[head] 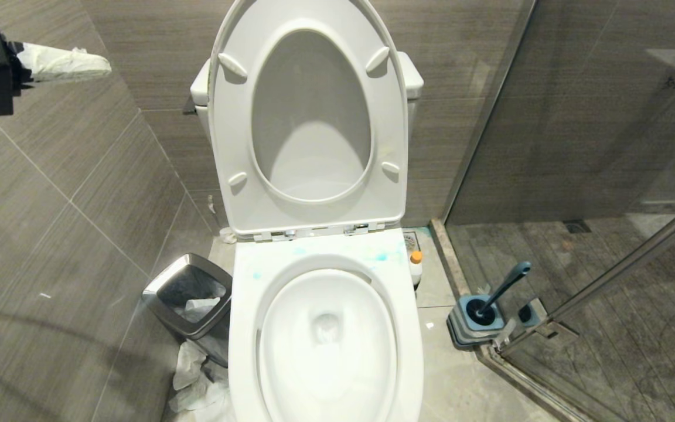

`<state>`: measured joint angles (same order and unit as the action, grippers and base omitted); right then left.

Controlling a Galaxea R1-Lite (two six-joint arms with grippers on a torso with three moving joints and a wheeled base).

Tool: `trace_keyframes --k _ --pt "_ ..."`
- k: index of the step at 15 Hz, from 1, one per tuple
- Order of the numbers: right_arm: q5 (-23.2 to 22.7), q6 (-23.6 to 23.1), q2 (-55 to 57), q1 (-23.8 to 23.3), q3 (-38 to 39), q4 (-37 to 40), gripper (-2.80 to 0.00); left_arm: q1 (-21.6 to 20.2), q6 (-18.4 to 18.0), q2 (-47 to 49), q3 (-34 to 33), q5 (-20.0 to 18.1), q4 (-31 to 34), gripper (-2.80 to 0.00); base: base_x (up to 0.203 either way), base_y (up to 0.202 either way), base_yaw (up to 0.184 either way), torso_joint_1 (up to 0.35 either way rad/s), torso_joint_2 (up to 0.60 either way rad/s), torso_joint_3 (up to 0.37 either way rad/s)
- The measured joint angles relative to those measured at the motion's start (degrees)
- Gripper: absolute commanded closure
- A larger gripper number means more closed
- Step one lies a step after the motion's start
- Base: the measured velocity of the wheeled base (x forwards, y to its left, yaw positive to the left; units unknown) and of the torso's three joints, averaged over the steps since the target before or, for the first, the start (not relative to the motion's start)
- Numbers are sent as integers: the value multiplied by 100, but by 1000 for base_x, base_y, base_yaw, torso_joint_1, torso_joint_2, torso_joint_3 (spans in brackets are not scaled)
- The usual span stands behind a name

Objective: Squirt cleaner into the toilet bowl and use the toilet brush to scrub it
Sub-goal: Flush the toilet, then close the toilet lid

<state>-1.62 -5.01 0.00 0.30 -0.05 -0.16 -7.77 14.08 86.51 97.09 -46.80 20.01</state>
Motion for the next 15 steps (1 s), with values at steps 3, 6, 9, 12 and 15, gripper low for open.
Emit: trace_keyframes --k 3,6,9,12,15 --pt "-2 2 0 0 0 0 0 2 378 -178 -173 -49 66 0 0 0 0 0 0 0" --pt "-2 2 0 2 0 0 0 24 1025 -143 -225 -83 -282 0 0 0 0 0 0 0" --pt "0 5 0 2 0 0 0 23 1069 82 -297 -209 -679 0 0 0 0 0 0 0" --pt "0 2 0 2 0 -2 0 -9 1075 449 -465 -333 -1722 0 0 0 0 0 0 0" --pt "2 -2 0 2 0 0 0 -13 1246 884 -508 -377 -3024 0 0 0 0 0 0 0"
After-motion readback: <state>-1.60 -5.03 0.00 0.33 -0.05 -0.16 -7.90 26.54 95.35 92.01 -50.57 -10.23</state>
